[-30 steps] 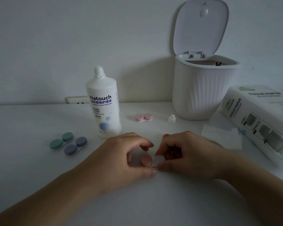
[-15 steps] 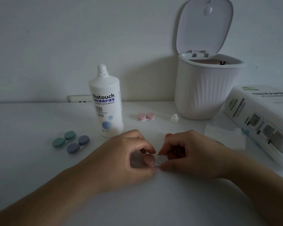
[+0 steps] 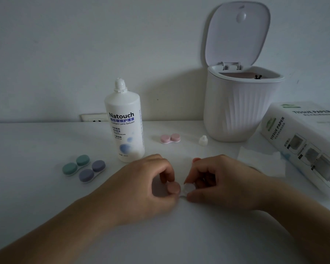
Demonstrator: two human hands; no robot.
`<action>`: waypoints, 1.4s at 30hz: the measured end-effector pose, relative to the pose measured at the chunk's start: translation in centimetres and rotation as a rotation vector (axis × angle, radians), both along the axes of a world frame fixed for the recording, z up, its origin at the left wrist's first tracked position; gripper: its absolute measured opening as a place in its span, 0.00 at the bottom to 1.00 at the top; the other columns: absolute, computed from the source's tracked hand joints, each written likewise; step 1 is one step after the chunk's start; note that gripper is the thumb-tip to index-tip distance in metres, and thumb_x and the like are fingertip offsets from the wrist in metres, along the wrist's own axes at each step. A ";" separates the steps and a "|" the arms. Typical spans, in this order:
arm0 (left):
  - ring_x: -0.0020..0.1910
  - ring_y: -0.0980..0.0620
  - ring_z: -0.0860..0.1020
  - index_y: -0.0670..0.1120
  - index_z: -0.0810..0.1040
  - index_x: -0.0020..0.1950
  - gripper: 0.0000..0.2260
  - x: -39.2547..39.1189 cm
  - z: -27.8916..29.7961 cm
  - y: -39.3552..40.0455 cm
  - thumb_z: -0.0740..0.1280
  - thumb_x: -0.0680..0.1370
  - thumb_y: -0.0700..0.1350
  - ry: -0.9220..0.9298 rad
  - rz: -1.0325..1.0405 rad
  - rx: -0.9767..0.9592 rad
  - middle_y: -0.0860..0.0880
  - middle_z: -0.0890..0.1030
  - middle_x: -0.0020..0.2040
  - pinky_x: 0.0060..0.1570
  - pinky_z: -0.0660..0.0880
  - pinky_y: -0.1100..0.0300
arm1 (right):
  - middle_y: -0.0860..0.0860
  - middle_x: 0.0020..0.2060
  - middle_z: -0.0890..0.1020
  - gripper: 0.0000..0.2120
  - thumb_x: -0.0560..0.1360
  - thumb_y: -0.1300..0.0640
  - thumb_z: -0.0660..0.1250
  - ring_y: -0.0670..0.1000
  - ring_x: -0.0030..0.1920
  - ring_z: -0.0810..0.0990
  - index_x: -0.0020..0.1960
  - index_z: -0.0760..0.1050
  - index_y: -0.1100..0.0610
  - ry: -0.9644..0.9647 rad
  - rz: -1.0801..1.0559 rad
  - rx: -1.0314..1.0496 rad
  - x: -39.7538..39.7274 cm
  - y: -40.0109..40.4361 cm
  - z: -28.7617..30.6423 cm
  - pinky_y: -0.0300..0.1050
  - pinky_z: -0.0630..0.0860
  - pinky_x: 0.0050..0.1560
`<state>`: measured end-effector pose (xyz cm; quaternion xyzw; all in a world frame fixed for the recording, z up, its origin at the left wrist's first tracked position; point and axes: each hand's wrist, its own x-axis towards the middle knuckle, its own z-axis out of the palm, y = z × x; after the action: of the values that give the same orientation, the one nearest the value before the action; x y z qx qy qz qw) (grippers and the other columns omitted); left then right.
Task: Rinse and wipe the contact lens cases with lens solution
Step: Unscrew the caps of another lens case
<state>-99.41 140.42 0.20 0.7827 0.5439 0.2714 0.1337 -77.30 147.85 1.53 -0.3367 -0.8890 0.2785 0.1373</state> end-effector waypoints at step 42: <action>0.25 0.52 0.73 0.62 0.80 0.47 0.08 -1.4 -1.5 1.8 0.72 0.71 0.60 -0.172 0.242 0.004 0.51 0.76 0.27 0.26 0.67 0.64 | 0.39 0.36 0.81 0.08 0.68 0.45 0.76 0.39 0.33 0.77 0.45 0.81 0.44 -0.020 -0.009 -0.030 0.1 0.0 0.0 0.30 0.72 0.36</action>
<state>-100.77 142.20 -1.29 0.6854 0.6204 0.3528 0.1444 -77.19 147.89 1.52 -0.3452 -0.8846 0.2878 0.1248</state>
